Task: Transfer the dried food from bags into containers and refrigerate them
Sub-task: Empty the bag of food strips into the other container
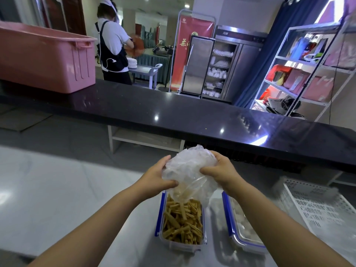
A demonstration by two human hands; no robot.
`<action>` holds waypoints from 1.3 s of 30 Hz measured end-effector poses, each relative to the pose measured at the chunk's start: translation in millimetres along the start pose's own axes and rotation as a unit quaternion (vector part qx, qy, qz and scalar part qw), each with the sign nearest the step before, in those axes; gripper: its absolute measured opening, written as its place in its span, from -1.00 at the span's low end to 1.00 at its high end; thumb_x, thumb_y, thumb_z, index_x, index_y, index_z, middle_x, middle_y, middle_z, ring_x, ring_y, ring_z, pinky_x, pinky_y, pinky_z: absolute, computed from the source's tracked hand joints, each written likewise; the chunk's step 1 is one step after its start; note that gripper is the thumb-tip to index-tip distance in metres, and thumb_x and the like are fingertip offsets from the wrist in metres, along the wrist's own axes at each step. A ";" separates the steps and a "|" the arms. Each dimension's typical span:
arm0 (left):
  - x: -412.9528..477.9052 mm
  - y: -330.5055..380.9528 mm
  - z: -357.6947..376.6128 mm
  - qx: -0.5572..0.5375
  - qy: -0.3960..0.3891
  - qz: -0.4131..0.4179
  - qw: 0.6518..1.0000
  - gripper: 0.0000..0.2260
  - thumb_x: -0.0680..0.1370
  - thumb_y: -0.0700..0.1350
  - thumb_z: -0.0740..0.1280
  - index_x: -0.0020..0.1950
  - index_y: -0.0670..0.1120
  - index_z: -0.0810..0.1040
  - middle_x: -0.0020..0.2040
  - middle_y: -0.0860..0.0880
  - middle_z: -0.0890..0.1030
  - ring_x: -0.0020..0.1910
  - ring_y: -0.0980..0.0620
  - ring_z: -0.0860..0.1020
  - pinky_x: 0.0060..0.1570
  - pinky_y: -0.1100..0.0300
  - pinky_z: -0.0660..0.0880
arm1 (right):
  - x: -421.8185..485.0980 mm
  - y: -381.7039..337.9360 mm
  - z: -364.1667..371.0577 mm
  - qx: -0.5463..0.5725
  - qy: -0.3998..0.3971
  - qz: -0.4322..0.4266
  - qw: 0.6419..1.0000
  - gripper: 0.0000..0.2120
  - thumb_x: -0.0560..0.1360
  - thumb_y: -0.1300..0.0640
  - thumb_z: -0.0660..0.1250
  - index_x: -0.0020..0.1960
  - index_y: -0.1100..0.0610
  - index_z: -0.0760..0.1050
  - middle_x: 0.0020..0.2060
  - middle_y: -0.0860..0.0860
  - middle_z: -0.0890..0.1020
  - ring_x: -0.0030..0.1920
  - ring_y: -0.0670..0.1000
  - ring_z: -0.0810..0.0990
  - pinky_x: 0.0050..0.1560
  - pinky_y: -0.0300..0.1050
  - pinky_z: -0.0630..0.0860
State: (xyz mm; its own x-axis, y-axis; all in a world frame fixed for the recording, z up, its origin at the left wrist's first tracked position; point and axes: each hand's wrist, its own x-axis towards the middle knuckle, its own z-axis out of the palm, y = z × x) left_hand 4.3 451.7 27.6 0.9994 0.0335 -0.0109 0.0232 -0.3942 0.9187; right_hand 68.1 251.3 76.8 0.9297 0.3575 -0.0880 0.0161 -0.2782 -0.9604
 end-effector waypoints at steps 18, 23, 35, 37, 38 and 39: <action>19.7 -2.2 -12.9 -0.069 0.084 0.006 0.994 -0.51 0.59 -0.02 0.22 0.49 -0.02 0.17 0.47 -0.03 0.30 0.42 -0.02 0.31 0.29 0.10 0.30 | -4.1 32.9 -35.2 0.322 0.165 0.231 0.903 -0.57 0.47 0.26 0.32 0.32 0.23 0.33 0.05 0.25 0.59 -0.06 0.20 0.61 -0.14 0.11 0.56; 39.4 11.0 1.1 -0.071 0.059 0.049 0.995 -0.50 0.57 -0.03 0.27 0.48 -0.01 0.20 0.44 -0.02 0.34 0.38 0.03 0.34 0.25 0.14 0.33 | -14.7 38.8 -51.4 0.267 0.245 0.155 0.919 -0.63 0.43 0.38 0.34 0.22 0.21 0.43 -0.01 0.23 0.62 -0.15 0.19 0.63 -0.23 0.02 0.58; 73.1 94.0 144.2 0.046 -0.088 0.233 0.967 -0.30 0.44 0.02 0.43 0.49 0.12 0.15 0.39 0.16 0.32 0.32 0.23 0.27 0.28 0.25 0.24 | -79.8 75.5 -150.5 0.170 0.409 0.056 0.895 -0.67 0.37 0.41 0.34 0.05 0.11 0.54 -0.05 0.16 0.66 -0.07 0.20 0.64 -0.09 0.07 0.58; 81.3 106.9 174.8 0.057 -0.101 0.248 0.962 -0.34 0.47 0.01 0.40 0.49 0.13 0.16 0.35 0.19 0.33 0.32 0.24 0.28 0.29 0.25 0.24 | -86.6 84.6 -180.2 0.180 0.431 0.059 0.882 -0.69 0.38 0.39 0.34 0.08 0.14 0.53 -0.09 0.15 0.65 -0.12 0.18 0.63 -0.19 -0.01 0.54; 86.4 112.4 190.5 0.064 -0.106 0.252 0.960 -0.36 0.49 0.00 0.39 0.49 0.14 0.16 0.34 0.20 0.33 0.31 0.25 0.27 0.29 0.26 0.23 | -89.0 89.9 -196.3 0.184 0.436 0.059 0.879 -0.69 0.39 0.39 0.34 0.09 0.14 0.52 -0.10 0.13 0.65 -0.14 0.16 0.62 -0.22 -0.05 0.52; 92.3 117.2 206.4 0.069 -0.110 0.255 0.958 -0.38 0.50 -0.02 0.37 0.49 0.13 0.16 0.34 0.20 0.33 0.32 0.24 0.27 0.30 0.25 0.22 | -90.6 96.5 -213.8 0.185 0.439 0.061 0.877 -0.69 0.40 0.39 0.34 0.09 0.14 0.51 -0.11 0.12 0.64 -0.15 0.15 0.61 -0.22 -0.06 0.51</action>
State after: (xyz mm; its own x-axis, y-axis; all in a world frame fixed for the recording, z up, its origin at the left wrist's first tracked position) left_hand 104.7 219.0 52.8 0.8626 -0.3844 0.3289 -0.4817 -0.4253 0.7662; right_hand 64.1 1.4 48.6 0.8436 -0.5247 -0.1142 -0.0723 0.0998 -0.9924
